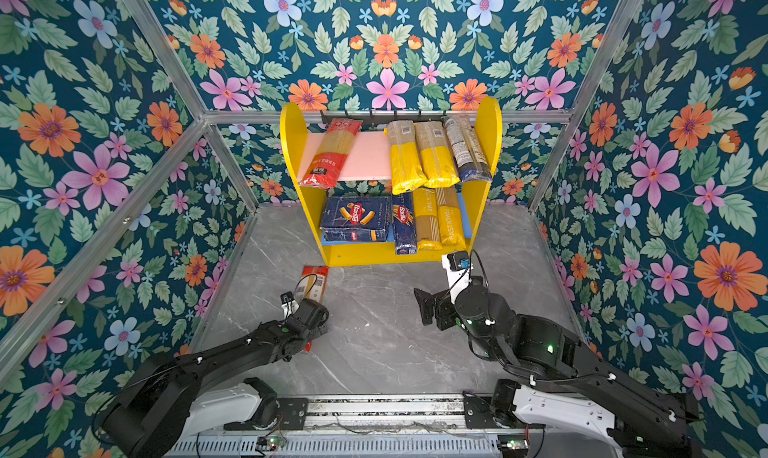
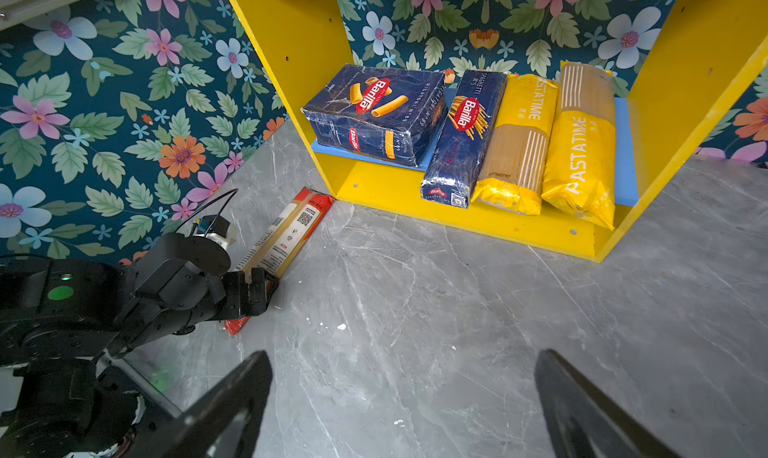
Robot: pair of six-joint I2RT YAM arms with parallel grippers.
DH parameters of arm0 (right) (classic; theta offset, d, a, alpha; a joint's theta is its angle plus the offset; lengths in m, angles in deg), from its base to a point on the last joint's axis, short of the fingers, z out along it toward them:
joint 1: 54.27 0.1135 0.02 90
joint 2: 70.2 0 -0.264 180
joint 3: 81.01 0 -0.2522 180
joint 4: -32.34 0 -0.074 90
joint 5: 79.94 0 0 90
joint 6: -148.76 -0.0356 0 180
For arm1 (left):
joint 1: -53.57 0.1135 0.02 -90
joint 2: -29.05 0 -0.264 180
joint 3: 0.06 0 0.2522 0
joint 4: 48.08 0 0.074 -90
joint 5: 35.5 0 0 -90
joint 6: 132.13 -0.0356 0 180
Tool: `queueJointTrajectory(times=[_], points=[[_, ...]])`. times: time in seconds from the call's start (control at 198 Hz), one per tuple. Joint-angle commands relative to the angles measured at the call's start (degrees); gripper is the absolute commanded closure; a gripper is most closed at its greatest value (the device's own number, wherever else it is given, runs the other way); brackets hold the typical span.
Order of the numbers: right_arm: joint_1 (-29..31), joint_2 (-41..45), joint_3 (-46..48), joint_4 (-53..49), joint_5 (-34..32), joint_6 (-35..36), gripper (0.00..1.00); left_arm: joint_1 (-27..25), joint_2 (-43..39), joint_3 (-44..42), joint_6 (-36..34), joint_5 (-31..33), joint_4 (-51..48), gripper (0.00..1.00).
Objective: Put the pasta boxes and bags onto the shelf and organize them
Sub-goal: 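Grasp the red-labeled spaghetti bag on the table with the left gripper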
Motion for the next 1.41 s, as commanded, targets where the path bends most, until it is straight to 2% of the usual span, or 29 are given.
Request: queueJointTrajectory(times=[0.0,0.217,0.363,0.398,0.433,0.479,0.539,0.625,0.766,1.043,1.406], points=[[0.09,0.07,-0.48,-1.24,-1.09,-0.71,0.01,0.04,1.94,0.53,-0.57,-4.15,2.63,0.0],[0.05,1.38,-1.03,-3.11,-2.29,-0.97,0.01,0.04,5.48,0.05,-0.63,-6.35,6.55,0.05],[0.08,2.72,-1.51,-4.71,-2.76,-1.23,0.01,0.04,9.71,-0.71,-0.42,-8.58,9.62,0.34],[0.06,2.9,-1.72,-5.15,-2.87,-1.21,0.01,-0.04,10.63,-0.61,-0.42,-9.16,9.88,0.45],[0.08,2.99,-1.95,-5.54,-3.11,-1.24,0.01,-0.04,11.29,-0.66,-0.39,-9.47,10.56,0.63],[0.1,2.92,-2.38,-6.1,-3.46,-1.26,0.01,-0.04,12.11,-0.77,-0.35,-9.94,11.28,0.75],[0.08,2.74,-2.91,-6.7,-3.71,-1.14,0.01,-0.04,13.0,-0.69,-0.37,-10.9,11.88,0.85],[0.1,2.28,-3.65,-7.3,-3.66,-1.07,0.01,-0.46,12.96,-0.52,-0.38,-11.56,11.35,0.92],[0.08,1.79,-4.02,-6.92,-3.5,-0.85,0.01,-1.16,9.64,0.08,-0.52,-10.84,7.93,1.0],[0.08,0.12,-4.9,-5.48,-2.83,-0.22,0.01,-2.96,-2.01,3.99,-1.68,-8.81,-4.42,1.0],[0.07,-1.74,-5.08,-5.06,-1.77,-1.57,0.01,-4.08,-16.72,11.97,-4.79,-9.76,-20.56,1.0]])
